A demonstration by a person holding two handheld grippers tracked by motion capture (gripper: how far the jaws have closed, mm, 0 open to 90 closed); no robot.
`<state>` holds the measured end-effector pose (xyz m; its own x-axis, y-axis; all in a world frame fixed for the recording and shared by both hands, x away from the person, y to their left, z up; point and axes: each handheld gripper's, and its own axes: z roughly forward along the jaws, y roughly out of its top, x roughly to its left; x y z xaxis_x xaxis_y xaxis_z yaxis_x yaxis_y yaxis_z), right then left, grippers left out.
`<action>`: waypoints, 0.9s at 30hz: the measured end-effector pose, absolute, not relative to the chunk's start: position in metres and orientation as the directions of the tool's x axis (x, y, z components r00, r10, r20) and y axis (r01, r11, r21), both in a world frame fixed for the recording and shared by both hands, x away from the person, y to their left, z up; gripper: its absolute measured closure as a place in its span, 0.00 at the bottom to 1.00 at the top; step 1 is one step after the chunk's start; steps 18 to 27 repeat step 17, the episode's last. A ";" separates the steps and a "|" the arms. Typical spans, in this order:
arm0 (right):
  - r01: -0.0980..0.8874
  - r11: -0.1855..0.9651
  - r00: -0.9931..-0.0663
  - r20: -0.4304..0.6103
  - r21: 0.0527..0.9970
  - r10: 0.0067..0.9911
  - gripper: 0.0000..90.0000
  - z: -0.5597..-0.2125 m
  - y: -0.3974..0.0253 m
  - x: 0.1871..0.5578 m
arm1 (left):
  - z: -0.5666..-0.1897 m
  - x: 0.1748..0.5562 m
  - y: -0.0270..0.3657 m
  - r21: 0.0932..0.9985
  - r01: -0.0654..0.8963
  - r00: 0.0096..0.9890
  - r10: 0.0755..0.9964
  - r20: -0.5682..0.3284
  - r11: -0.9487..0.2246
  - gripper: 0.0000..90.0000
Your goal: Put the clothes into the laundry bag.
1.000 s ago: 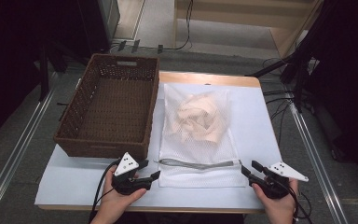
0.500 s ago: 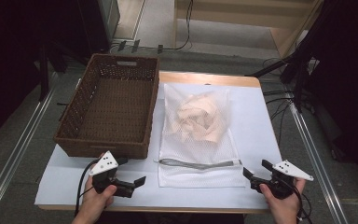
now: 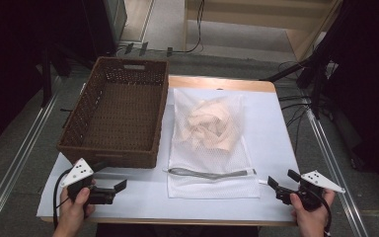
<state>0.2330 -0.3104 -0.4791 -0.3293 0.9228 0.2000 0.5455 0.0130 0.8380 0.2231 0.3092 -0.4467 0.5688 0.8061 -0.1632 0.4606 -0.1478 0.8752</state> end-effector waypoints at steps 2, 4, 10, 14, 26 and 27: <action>0.547 -0.001 -0.317 0.208 0.837 0.925 0.15 -0.479 -0.315 0.232 | -0.446 0.223 0.322 0.879 0.462 0.547 0.818 -0.179 -0.117 0.00; 0.548 -0.004 -0.308 0.206 0.837 0.929 0.15 -0.479 -0.320 0.231 | -0.447 0.222 0.329 0.880 0.465 0.531 0.827 -0.186 -0.101 0.00; 0.548 -0.003 -0.310 0.206 0.837 0.928 0.15 -0.480 -0.321 0.232 | -0.449 0.223 0.328 0.874 0.472 0.534 0.827 -0.177 -0.118 0.00; 0.550 0.010 -0.318 0.198 0.835 0.927 0.15 -0.481 -0.318 0.232 | -0.450 0.224 0.324 0.871 0.473 0.542 0.823 -0.170 -0.132 0.00; 0.548 0.008 -0.315 0.197 0.836 0.928 0.15 -0.481 -0.318 0.232 | -0.449 0.223 0.325 0.875 0.468 0.543 0.822 -0.174 -0.124 0.00; 0.548 0.008 -0.315 0.197 0.836 0.928 0.15 -0.481 -0.318 0.232 | -0.449 0.223 0.325 0.875 0.468 0.543 0.822 -0.174 -0.124 0.00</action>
